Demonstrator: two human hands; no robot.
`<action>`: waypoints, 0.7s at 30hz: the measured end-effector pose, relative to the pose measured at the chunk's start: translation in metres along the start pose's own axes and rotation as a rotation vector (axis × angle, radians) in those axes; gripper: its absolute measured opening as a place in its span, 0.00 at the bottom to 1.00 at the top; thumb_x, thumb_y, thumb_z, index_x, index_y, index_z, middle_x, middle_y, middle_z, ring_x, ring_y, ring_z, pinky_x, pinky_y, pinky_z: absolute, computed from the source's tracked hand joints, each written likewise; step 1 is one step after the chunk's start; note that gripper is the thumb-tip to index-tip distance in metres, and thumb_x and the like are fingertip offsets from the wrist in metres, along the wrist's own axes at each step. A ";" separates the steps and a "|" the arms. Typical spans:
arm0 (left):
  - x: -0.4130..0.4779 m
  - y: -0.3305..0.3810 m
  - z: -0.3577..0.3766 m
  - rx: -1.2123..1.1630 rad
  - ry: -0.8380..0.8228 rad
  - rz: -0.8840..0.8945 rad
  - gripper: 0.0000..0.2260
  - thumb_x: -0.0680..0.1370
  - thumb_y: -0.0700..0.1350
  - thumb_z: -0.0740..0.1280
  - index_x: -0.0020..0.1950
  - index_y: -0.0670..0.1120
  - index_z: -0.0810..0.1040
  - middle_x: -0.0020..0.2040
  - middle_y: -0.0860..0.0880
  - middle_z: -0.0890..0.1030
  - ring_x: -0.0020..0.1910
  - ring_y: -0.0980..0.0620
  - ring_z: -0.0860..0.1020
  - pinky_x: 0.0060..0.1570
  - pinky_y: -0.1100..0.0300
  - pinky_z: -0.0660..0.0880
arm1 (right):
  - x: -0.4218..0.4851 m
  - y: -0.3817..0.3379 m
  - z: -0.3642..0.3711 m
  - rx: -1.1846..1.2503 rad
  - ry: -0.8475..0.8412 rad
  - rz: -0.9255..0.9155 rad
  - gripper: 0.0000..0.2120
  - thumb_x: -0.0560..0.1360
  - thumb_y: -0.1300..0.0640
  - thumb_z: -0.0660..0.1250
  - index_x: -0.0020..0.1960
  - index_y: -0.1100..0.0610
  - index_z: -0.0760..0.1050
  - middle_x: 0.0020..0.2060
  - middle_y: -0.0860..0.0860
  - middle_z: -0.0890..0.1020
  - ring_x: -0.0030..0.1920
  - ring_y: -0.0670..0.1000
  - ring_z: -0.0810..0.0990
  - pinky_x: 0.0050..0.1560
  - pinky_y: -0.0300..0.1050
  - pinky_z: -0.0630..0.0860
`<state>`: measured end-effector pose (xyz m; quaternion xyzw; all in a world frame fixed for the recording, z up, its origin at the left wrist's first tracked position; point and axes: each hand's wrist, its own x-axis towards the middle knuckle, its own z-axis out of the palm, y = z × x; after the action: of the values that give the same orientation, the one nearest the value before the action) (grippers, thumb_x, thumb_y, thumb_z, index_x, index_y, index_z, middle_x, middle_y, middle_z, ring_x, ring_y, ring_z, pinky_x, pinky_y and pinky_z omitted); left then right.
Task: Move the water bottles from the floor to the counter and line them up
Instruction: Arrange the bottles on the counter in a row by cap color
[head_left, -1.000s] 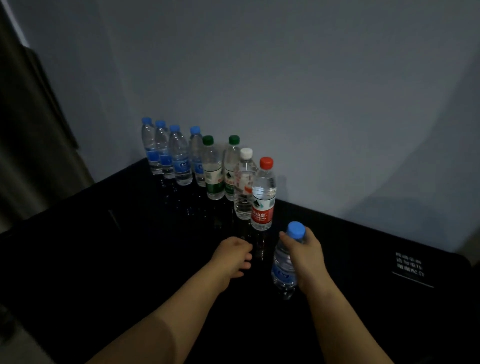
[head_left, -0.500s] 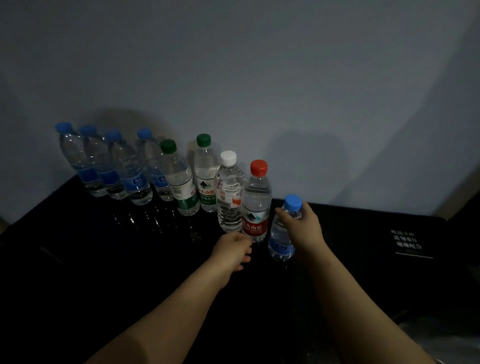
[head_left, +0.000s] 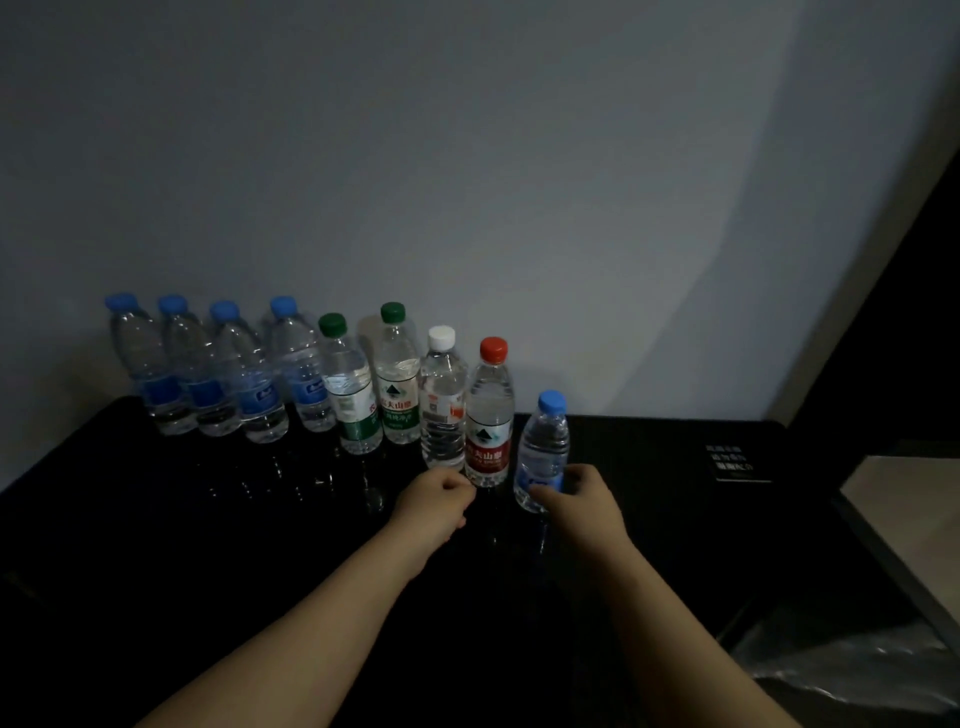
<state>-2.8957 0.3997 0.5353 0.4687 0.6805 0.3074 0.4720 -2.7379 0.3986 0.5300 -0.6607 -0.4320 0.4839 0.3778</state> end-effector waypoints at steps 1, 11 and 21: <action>-0.007 -0.002 -0.001 0.036 0.008 0.018 0.06 0.78 0.44 0.61 0.42 0.51 0.74 0.41 0.51 0.77 0.40 0.53 0.76 0.37 0.62 0.71 | -0.007 0.002 -0.001 -0.030 0.013 -0.013 0.25 0.73 0.59 0.69 0.68 0.58 0.65 0.63 0.56 0.73 0.42 0.43 0.74 0.35 0.33 0.70; -0.082 -0.035 -0.038 0.300 0.065 0.155 0.04 0.77 0.42 0.63 0.49 0.51 0.75 0.45 0.54 0.75 0.48 0.53 0.75 0.48 0.62 0.70 | -0.092 0.002 0.014 -0.214 -0.051 -0.129 0.13 0.74 0.59 0.67 0.57 0.54 0.69 0.57 0.54 0.75 0.45 0.46 0.78 0.38 0.36 0.74; -0.106 -0.079 -0.143 0.383 0.114 0.190 0.09 0.78 0.45 0.63 0.57 0.49 0.76 0.56 0.51 0.77 0.52 0.52 0.77 0.53 0.60 0.73 | -0.144 -0.022 0.110 -0.374 -0.163 -0.198 0.17 0.73 0.57 0.69 0.60 0.54 0.71 0.58 0.53 0.75 0.51 0.50 0.79 0.52 0.46 0.80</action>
<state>-3.0443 0.2755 0.5567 0.5936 0.7048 0.2420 0.3040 -2.8712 0.2807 0.5683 -0.6323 -0.6060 0.4078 0.2580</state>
